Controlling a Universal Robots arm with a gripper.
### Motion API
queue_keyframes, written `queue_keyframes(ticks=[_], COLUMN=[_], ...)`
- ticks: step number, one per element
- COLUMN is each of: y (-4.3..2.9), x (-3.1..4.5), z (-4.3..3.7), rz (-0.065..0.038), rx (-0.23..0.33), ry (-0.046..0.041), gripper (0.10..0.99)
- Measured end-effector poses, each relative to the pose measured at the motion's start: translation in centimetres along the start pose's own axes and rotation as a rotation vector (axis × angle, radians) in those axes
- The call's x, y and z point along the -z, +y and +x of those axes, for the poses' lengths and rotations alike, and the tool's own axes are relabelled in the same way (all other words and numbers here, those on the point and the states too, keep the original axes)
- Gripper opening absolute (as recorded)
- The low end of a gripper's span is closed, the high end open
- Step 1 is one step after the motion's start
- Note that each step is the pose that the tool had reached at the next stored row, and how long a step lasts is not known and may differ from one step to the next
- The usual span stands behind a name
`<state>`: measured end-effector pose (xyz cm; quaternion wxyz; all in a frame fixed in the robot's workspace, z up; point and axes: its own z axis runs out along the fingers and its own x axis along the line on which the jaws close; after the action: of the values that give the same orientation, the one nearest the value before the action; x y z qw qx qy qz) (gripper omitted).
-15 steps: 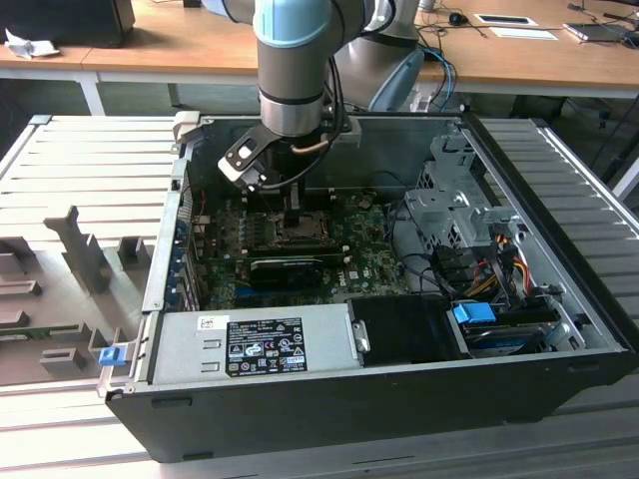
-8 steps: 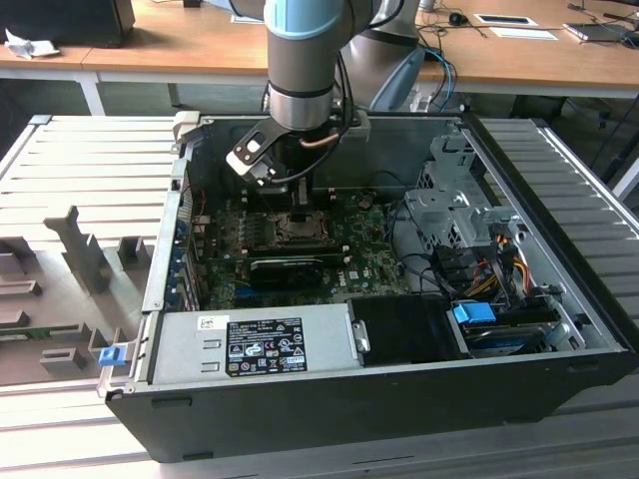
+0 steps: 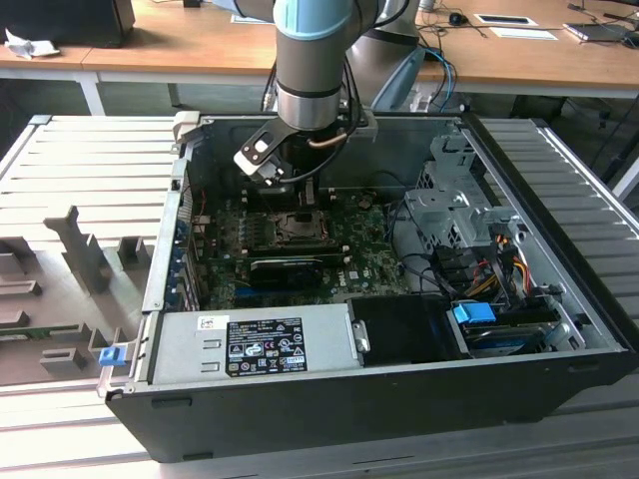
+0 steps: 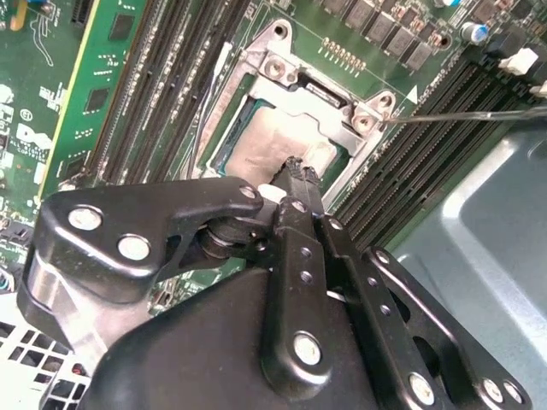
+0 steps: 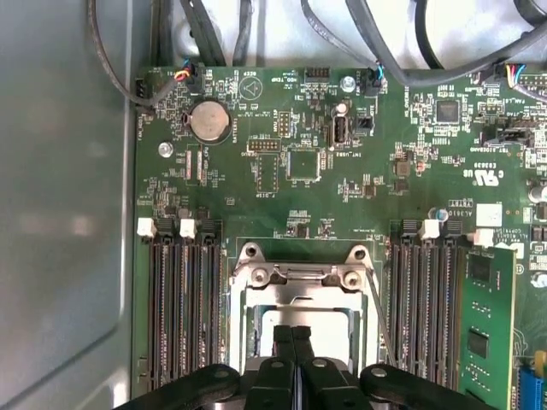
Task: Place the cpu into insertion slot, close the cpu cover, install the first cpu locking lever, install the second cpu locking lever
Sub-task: 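Install the first cpu locking lever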
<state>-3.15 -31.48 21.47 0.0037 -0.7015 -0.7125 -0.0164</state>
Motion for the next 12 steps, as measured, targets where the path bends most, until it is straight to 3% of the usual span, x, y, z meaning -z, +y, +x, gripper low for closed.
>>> queue_keyframes(ticks=[12], y=[0.03], x=[0.68], z=[0.02], rz=[0.000], rx=[0.000], ry=[0.0001], gripper=[0.106])
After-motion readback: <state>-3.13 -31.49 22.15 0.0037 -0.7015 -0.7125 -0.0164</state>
